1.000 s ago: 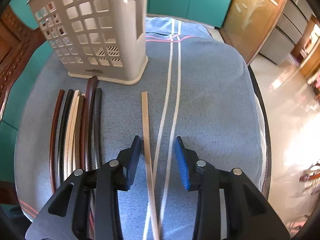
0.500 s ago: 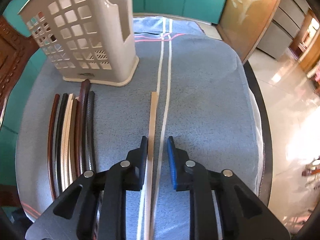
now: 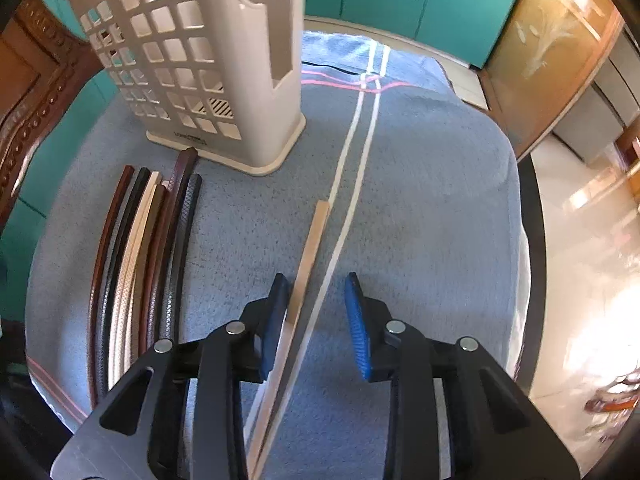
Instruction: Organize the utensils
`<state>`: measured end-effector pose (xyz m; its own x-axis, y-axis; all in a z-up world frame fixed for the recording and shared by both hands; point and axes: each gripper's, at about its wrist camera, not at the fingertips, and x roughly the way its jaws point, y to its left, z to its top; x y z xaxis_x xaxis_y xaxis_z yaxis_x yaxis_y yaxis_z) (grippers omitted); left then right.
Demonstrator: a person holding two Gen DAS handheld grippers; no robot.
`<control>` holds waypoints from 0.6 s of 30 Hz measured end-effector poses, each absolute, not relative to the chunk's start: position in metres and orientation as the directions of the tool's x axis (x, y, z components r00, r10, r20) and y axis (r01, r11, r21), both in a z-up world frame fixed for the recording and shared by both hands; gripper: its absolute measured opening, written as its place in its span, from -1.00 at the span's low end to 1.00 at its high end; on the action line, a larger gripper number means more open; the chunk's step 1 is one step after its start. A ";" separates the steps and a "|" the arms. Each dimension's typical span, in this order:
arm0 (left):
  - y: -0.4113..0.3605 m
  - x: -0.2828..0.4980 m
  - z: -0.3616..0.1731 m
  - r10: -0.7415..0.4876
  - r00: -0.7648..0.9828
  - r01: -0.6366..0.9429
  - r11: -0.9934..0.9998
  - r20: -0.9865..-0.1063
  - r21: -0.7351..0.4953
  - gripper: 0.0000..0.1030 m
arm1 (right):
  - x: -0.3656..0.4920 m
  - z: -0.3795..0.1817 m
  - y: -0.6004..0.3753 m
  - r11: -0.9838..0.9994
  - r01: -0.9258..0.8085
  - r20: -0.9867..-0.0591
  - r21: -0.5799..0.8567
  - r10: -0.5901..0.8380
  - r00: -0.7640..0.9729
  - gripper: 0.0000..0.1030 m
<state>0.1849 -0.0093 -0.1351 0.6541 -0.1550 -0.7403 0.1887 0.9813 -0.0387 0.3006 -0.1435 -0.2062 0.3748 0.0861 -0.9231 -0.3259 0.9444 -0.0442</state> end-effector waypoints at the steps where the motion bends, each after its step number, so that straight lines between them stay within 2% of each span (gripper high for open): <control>1: -0.011 0.195 -0.135 -0.147 0.649 0.188 0.982 -0.746 -0.030 -0.15 | 0.303 -0.206 -0.145 0.944 -0.328 -0.923 -0.039 0.091 0.373 -0.34; 5: -0.011 0.222 -0.142 -0.146 0.625 0.196 0.980 -0.767 -0.027 -0.18 | 0.313 -0.207 -0.153 0.941 -0.337 -0.915 -0.015 0.123 0.384 -0.34; 7: -0.007 0.230 -0.149 -0.149 0.626 0.193 0.981 -0.766 -0.033 -0.49 | 0.308 -0.209 -0.154 0.934 -0.355 -0.900 -0.030 0.129 0.416 -0.34; 12: 0.002 0.249 -0.163 -0.166 0.598 0.147 0.984 -0.784 -0.097 -0.50 | 0.310 -0.211 -0.160 0.942 -0.336 -0.889 -0.002 0.152 0.431 -0.30; 18: 0.018 0.263 -0.184 -0.097 0.535 0.027 0.995 -0.840 -0.097 -0.50 | 0.321 -0.207 -0.174 0.950 -0.308 -0.896 0.058 0.186 0.403 -0.30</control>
